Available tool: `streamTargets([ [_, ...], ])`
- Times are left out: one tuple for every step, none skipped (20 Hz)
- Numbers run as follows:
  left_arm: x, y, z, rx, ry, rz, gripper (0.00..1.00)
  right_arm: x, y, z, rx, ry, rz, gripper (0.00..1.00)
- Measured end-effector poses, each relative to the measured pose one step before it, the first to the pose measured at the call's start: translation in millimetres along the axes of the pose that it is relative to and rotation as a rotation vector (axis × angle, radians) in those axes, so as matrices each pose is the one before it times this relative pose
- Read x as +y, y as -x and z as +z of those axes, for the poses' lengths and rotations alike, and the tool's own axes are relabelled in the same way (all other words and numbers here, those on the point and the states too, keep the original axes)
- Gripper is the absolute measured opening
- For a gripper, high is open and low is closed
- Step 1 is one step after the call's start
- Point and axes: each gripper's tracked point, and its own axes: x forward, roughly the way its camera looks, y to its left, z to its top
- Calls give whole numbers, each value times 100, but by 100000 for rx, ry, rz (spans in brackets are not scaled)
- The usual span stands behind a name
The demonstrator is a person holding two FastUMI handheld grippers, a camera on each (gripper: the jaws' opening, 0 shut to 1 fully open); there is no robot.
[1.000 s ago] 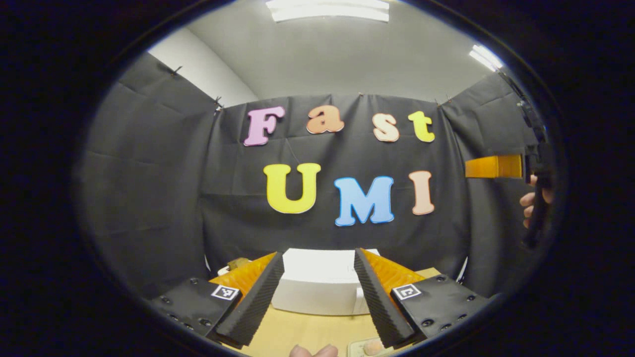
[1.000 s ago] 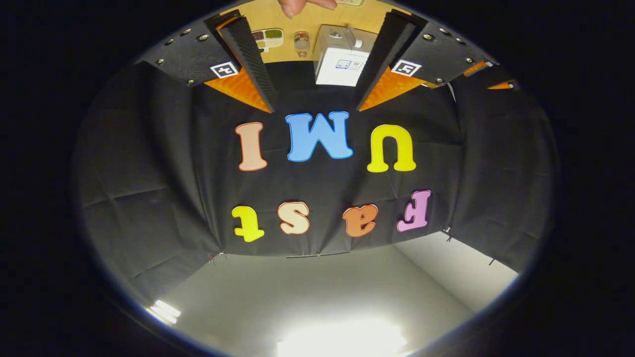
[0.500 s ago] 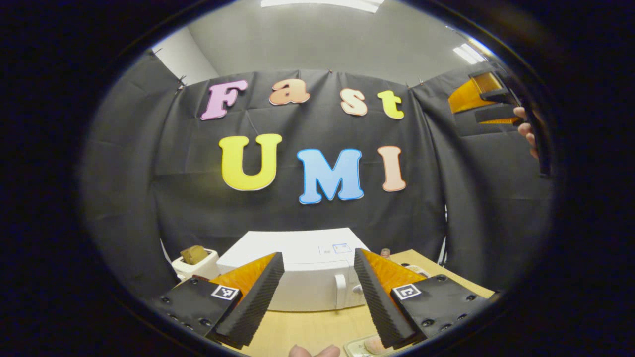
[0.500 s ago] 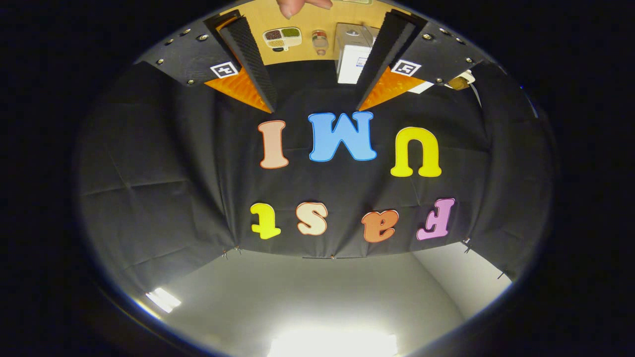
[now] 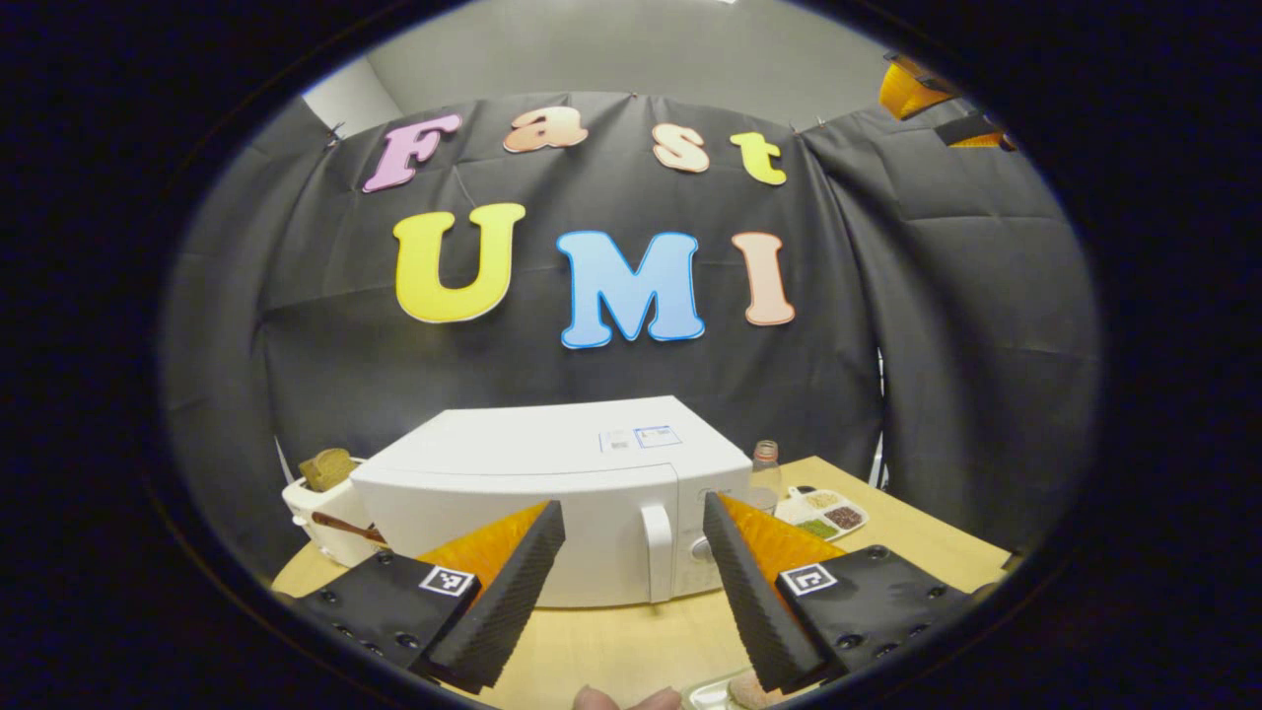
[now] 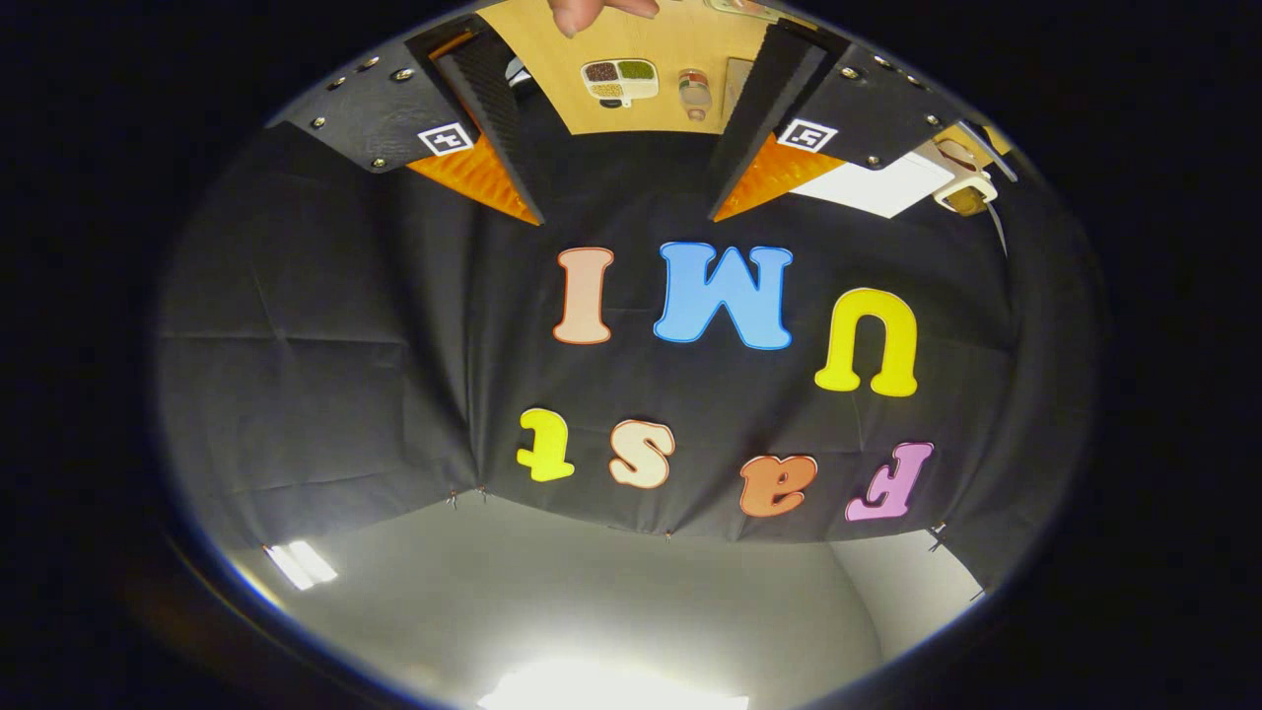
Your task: Open the microwave oven with the left hand, put the food in, and close the microwave oven.
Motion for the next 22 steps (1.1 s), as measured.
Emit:
streamTargets([
  [-340,-947,-1139,1700,379,-503,96,-186,-223,-244,842,859,-821,96],
  [-251,-1059,-1065,1610,319,-268,94,-214,-227,-218,709,1537,-954,96],
  [-144,-966,-913,1339,374,-338,97,-177,-160,-235,712,1590,-721,96],
  [-315,-1040,-960,746,331,-336,94,-81,-105,-29,405,1109,-626,96],
  [-108,-970,-970,1419,91,-25,94,-122,-144,43,178,740,-688,96],
  [-110,-1074,-948,1334,90,-308,94,-107,-63,52,125,429,-505,96],
  [-180,-957,-1073,1796,188,-306,94,-230,-66,-113,285,571,-819,95],
  [-70,-907,-1043,2258,184,-269,97,-324,31,29,196,575,-991,95],
  [-127,-825,-749,2108,405,-403,99,-347,-24,-108,226,598,-1045,95],
  [-91,-856,-505,997,375,-283,95,-362,-14,-25,228,426,-951,95],
  [-96,-783,-278,612,234,-217,95,-259,-19,-147,560,218,-612,95],
  [-25,-688,-335,388,-213,19,96,-254,-80,-186,661,85,-669,94],
  [-73,-608,-226,510,-369,-278,96,-327,-78,-206,555,-359,-488,94],
  [-101,-517,-115,528,-606,-166,95,-96,26,-35,473,-627,-210,95],
  [-145,-570,-193,168,-941,-454,93,-109,-42,-112,303,-379,-203,95],
  [311,-177,-163,308,-819,1076,88,-133,-2,29,-173,116,-188,95],
  [212,-228,-137,58,787,641,84,-72,35,-85,-158,336,-10,95],
  [156,-29,-228,56,1538,460,79,-16,122,-36,132,255,269,95],
  [126,-11,-228,1147,1470,30,72,-35,190,-173,193,-28,538,95],
  [-520,-211,-470,565,2852,-1263,57,47,179,-17,8,-295,548,95],
  [-245,271,-133,1766,663,27,47,-36,99,-43,57,-203,533,95],
  [140,-566,-320,12,-1594,798,37,-57,221,127,-212,-510,435,95],
])
